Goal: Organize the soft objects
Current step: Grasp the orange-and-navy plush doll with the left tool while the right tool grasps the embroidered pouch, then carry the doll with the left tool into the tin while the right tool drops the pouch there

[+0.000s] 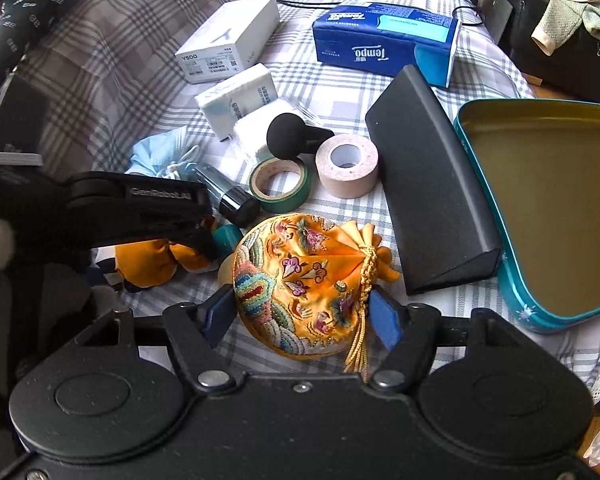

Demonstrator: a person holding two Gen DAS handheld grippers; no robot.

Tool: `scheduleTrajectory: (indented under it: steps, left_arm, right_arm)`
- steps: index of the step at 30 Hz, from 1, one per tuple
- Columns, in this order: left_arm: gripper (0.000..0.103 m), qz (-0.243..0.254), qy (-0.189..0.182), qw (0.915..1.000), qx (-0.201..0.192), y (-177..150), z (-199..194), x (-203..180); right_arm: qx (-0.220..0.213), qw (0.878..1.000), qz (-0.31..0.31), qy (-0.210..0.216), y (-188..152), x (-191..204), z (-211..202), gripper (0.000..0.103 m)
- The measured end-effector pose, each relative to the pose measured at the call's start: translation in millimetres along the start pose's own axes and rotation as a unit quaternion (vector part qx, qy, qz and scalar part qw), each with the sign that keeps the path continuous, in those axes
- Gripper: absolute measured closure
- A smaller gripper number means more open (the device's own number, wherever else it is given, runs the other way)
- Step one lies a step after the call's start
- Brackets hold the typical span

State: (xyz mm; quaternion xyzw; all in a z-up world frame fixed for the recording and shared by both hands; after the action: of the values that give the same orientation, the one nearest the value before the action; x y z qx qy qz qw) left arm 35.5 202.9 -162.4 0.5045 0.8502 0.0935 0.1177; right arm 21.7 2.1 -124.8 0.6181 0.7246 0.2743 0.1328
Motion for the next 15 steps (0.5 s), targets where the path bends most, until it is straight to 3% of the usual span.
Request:
scheduleTrajectory:
  steps: [7,11,15]
  left_arm:
    - [0.002,0.004,0.003,0.9998,-0.017,7,5,-7]
    - [0.013,-0.015,-0.017,0.9995,-0.024,13,-2,1]
    - [0.017,-0.028,-0.036,0.9987,-0.021,14,-7,4]
  right_arm:
    - [-0.013,1.000,0.004,0.003,-2,-4,-15,0.037]
    - [-0.021,1.000,0.015,0.000,-1,-9,-23,0.037]
    - [-0.033,0.999,0.037,-0.003,2,-20,-31,0.037]
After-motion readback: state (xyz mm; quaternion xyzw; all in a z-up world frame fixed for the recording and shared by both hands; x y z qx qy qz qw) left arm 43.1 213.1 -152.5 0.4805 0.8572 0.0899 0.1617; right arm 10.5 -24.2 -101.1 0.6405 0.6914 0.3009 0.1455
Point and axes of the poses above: each gripper's, at about its wrist camera, not at the fingertips, and z roughly the way its jaws point, x to its left, y to its top, the point moved 6 cm from there along z, roughly the way its jaws point, and after that the axes turned 3 degrees about -x, right-handed, at the moved point
